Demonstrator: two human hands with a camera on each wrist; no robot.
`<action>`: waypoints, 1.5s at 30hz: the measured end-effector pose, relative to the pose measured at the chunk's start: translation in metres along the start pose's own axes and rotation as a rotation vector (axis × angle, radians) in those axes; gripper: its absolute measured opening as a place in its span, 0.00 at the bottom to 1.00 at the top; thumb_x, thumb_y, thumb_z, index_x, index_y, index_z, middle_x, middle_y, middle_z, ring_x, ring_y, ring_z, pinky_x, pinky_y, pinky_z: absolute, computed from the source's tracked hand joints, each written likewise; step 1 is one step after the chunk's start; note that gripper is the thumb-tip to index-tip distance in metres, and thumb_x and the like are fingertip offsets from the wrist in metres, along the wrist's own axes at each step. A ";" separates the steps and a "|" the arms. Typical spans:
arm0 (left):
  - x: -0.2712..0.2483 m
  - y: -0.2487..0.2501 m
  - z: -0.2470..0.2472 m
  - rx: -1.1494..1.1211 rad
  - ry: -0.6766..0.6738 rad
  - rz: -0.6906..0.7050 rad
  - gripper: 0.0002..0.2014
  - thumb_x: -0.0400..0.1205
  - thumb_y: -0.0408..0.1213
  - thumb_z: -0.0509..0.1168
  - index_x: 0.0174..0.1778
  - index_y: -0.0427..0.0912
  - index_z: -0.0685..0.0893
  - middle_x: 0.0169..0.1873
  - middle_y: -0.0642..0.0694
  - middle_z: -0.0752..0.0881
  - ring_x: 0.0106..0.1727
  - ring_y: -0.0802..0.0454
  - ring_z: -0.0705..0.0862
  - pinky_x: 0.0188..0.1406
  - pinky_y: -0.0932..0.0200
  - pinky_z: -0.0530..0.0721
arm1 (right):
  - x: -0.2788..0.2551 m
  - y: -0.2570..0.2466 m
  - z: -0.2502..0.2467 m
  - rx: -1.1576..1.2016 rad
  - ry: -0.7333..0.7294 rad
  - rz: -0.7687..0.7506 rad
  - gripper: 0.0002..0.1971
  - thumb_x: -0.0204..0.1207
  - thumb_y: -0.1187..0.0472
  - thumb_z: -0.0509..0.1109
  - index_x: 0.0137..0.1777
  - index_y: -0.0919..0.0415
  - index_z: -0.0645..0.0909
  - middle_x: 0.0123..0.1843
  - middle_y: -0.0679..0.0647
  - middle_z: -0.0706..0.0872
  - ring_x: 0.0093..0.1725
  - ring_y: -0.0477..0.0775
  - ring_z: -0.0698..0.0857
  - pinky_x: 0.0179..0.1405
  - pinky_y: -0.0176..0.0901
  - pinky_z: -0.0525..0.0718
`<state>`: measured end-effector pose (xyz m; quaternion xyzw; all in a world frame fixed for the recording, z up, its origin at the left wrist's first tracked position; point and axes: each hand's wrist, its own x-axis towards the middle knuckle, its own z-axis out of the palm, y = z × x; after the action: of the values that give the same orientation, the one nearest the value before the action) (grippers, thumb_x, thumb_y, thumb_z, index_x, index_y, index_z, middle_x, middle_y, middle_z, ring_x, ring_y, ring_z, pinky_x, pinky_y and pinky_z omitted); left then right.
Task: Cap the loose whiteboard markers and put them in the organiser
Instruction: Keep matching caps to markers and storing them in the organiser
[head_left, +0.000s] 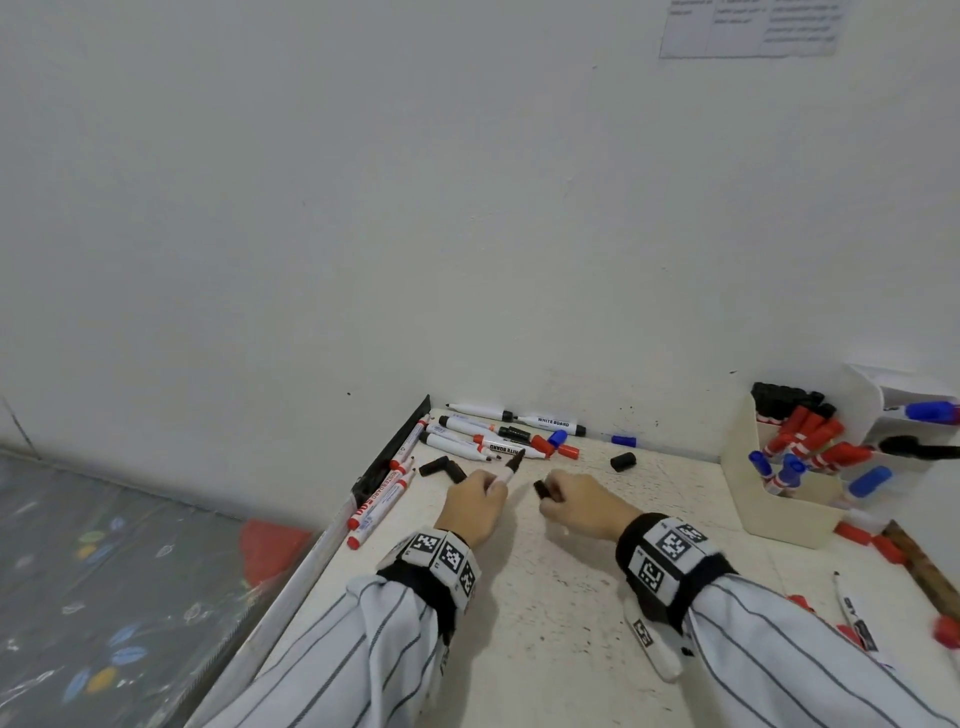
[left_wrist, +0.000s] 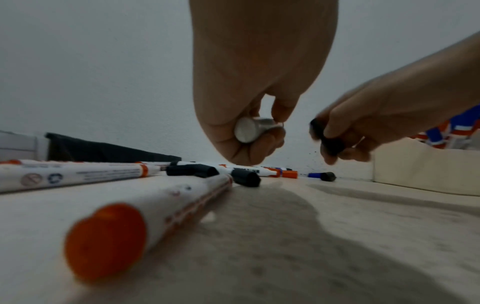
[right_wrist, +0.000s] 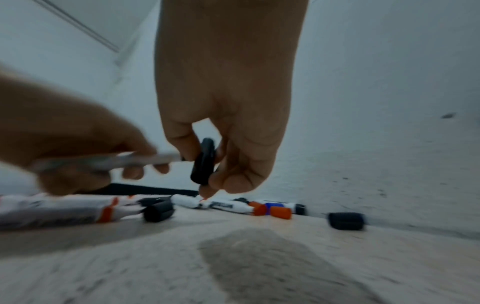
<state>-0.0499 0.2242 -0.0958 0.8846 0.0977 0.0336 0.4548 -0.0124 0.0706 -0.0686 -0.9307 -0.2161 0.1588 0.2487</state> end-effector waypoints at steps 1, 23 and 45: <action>-0.002 0.001 0.004 0.008 -0.024 0.013 0.16 0.86 0.42 0.54 0.63 0.36 0.78 0.57 0.40 0.84 0.51 0.50 0.80 0.47 0.64 0.75 | -0.002 0.006 -0.006 0.061 0.076 0.020 0.05 0.80 0.59 0.63 0.51 0.55 0.70 0.44 0.51 0.79 0.41 0.48 0.78 0.38 0.35 0.75; -0.030 0.011 0.019 0.002 -0.132 0.223 0.13 0.77 0.38 0.71 0.57 0.45 0.83 0.46 0.49 0.84 0.42 0.58 0.79 0.39 0.70 0.75 | -0.027 0.029 -0.015 0.255 0.165 0.188 0.24 0.84 0.43 0.51 0.29 0.55 0.66 0.25 0.48 0.65 0.23 0.46 0.63 0.25 0.36 0.63; -0.018 0.018 0.011 0.324 -0.110 -0.015 0.28 0.75 0.44 0.72 0.70 0.44 0.73 0.63 0.46 0.78 0.60 0.51 0.80 0.62 0.56 0.80 | -0.036 0.039 -0.046 0.410 0.430 -0.060 0.15 0.81 0.53 0.63 0.41 0.66 0.79 0.31 0.54 0.80 0.26 0.48 0.76 0.25 0.31 0.75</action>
<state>-0.0637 0.2012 -0.0867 0.9461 0.0835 -0.0344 0.3110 -0.0120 0.0046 -0.0451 -0.8666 -0.1491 -0.0088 0.4761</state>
